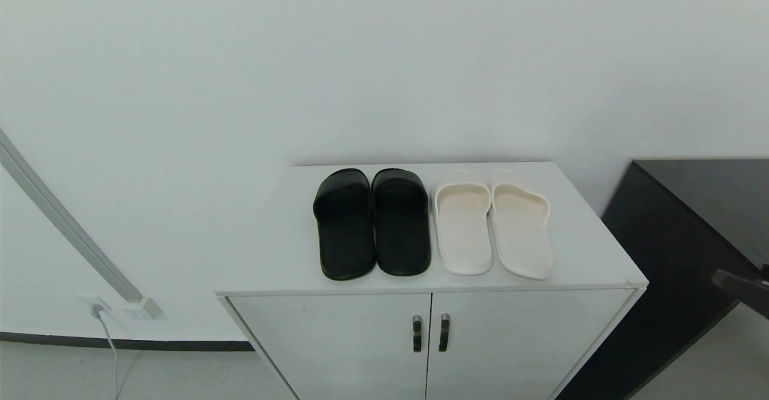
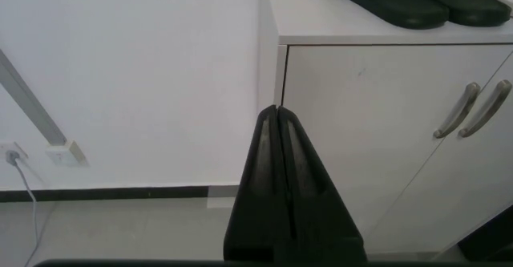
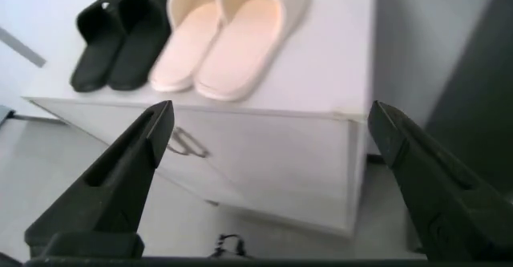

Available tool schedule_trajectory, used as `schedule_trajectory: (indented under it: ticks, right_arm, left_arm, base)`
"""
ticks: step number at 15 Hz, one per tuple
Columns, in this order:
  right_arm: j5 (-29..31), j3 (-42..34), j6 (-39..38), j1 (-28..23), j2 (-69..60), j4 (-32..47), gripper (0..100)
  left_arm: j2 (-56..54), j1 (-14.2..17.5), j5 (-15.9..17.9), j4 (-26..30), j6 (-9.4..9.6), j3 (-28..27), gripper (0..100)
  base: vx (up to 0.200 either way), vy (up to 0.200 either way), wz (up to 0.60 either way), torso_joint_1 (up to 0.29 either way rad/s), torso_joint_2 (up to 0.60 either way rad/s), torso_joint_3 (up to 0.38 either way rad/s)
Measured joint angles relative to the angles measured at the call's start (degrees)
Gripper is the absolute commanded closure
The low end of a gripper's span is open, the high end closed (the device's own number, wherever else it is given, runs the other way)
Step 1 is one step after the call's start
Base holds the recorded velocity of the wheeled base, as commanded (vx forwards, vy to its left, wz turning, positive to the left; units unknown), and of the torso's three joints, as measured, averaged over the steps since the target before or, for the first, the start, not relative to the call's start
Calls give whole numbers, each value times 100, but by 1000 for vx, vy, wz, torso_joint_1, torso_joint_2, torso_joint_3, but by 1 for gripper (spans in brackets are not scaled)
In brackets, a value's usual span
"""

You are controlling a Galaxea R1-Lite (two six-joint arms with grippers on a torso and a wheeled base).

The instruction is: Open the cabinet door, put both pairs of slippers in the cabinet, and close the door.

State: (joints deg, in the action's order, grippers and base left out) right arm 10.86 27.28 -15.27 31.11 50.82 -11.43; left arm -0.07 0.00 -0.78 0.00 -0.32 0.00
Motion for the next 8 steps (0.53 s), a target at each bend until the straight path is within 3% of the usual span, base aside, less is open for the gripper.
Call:
schedule_trajectory:
  ticks: [3, 8]
  right_arm:
    - [1084, 625, -524, 1285, 1406, -679, 0]
    - [2182, 1853, -752, 1842, 3576, -1268, 0]
  left_arm:
    - [0, 0, 2, 0, -1, 0, 100]
    - [0, -2, 0, 0, 10, 0, 100]
  base:
    - [0, 0, 0, 0, 0, 0]
    - [0, 0, 0, 0, 0, 0]
